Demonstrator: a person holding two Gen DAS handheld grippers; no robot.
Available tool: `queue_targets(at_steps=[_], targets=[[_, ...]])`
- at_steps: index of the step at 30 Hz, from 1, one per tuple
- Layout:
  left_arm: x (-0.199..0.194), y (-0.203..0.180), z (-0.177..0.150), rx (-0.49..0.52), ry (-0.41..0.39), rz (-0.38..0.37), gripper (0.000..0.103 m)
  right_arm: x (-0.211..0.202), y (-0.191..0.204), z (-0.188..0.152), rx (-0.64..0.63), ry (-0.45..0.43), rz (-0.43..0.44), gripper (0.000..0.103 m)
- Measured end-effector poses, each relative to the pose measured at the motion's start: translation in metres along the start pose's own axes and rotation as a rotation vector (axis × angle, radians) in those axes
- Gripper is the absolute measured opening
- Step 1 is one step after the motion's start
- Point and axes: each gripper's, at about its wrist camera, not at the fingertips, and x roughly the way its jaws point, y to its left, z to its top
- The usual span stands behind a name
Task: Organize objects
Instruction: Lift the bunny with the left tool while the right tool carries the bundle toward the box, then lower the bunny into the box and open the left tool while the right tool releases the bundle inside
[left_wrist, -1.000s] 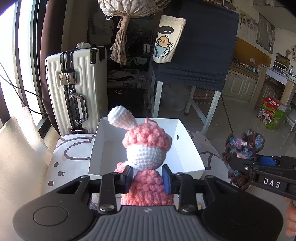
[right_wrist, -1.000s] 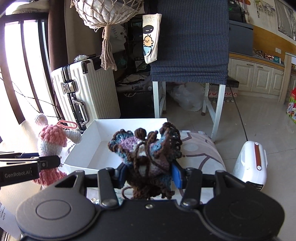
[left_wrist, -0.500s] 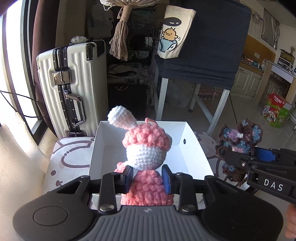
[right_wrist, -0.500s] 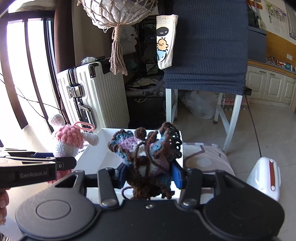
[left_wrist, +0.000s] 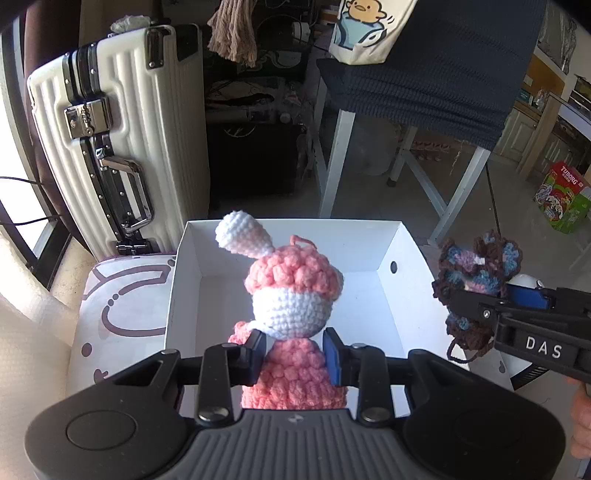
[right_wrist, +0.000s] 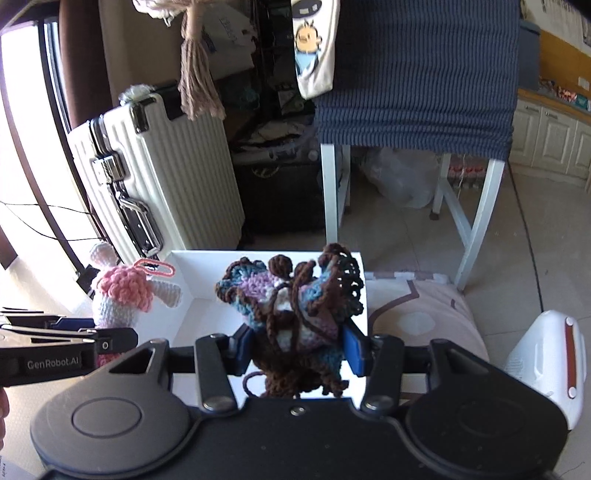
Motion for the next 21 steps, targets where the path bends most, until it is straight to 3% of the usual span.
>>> queue_targets(at_steps=[9, 21], targets=[[0.047, 0.005, 0.008, 0.001, 0.094, -0.003, 0.035, 0.058, 0.0, 0.009, 0.026, 0.151, -0.003, 0.05], [0.095, 0.021, -0.002, -0.011, 0.225, 0.035, 0.035, 0.105, -0.009, -0.008, 0.057, 0.321, -0.032, 0.05]])
